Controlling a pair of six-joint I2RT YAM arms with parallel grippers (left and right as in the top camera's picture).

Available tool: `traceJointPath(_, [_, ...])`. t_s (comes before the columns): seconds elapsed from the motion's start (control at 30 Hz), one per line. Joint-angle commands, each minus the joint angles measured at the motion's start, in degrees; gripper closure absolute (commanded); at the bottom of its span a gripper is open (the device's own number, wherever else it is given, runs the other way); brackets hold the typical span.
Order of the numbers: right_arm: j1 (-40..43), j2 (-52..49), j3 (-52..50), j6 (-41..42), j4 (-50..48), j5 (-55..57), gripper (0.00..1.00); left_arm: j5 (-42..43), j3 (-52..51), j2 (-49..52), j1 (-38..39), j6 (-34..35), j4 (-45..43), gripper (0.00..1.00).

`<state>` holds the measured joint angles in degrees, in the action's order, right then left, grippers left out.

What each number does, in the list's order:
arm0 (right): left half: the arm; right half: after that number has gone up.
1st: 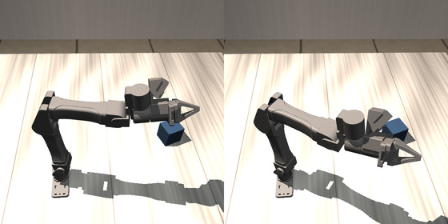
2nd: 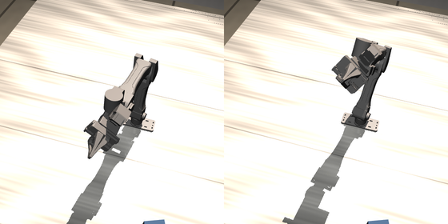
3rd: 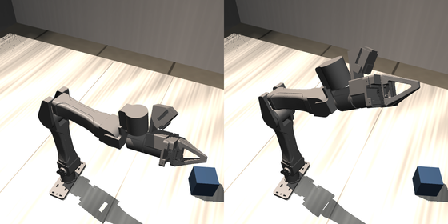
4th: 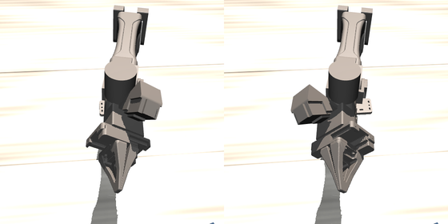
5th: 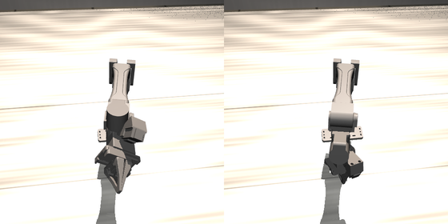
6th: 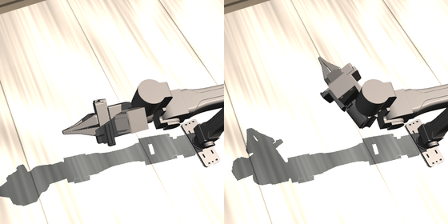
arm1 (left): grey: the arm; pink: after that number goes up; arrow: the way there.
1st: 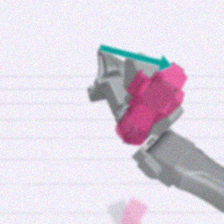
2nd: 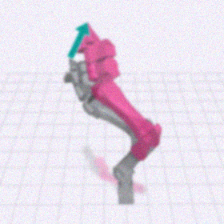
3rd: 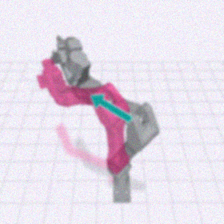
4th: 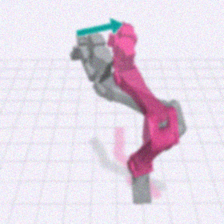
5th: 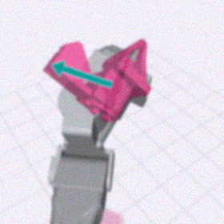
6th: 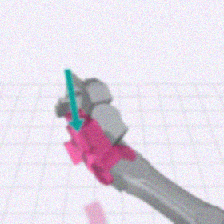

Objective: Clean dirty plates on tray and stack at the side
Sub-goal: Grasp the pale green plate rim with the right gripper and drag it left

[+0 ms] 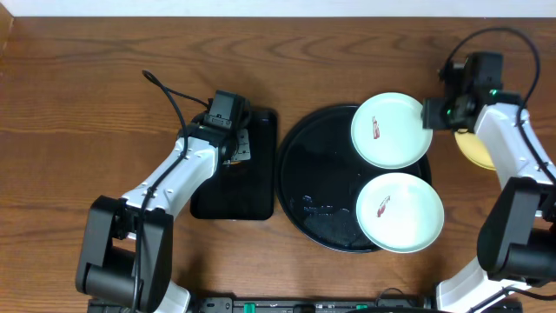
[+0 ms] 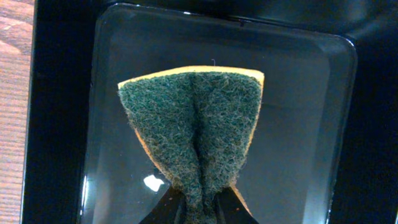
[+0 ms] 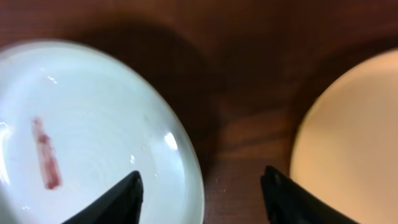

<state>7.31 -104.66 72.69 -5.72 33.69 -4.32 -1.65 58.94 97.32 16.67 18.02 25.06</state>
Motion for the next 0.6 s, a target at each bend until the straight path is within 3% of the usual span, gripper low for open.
traceJointPath(0.0, [-0.3,-0.5,-3.6,-0.8,-2.6,0.8,0.43,0.0,0.6,0.7,0.1,-0.3,-0.1,0.86])
traceJointPath(0.13, [-0.3,-0.5,-7.2,-0.8,-6.0,-2.7,0.60,0.0,0.6,0.7,0.1,-0.3,-0.1,0.86])
traceJointPath(0.2, [-0.3,-0.5,-7.6,-0.7,-6.3,-4.4,0.84,0.0,0.6,0.7,0.1,-0.3,-0.1,0.86])
traceJointPath(0.27, [-0.4,-0.5,-7.5,-0.5,-6.6,-5.6,0.99,0.0,0.6,0.7,0.1,-0.3,-0.1,0.86])
traceJointPath(0.57, [-4.2,2.7,-4.8,6.7,-5.6,-18.3,0.99,-0.1,0.6,0.7,0.1,-0.3,-0.2,0.86])
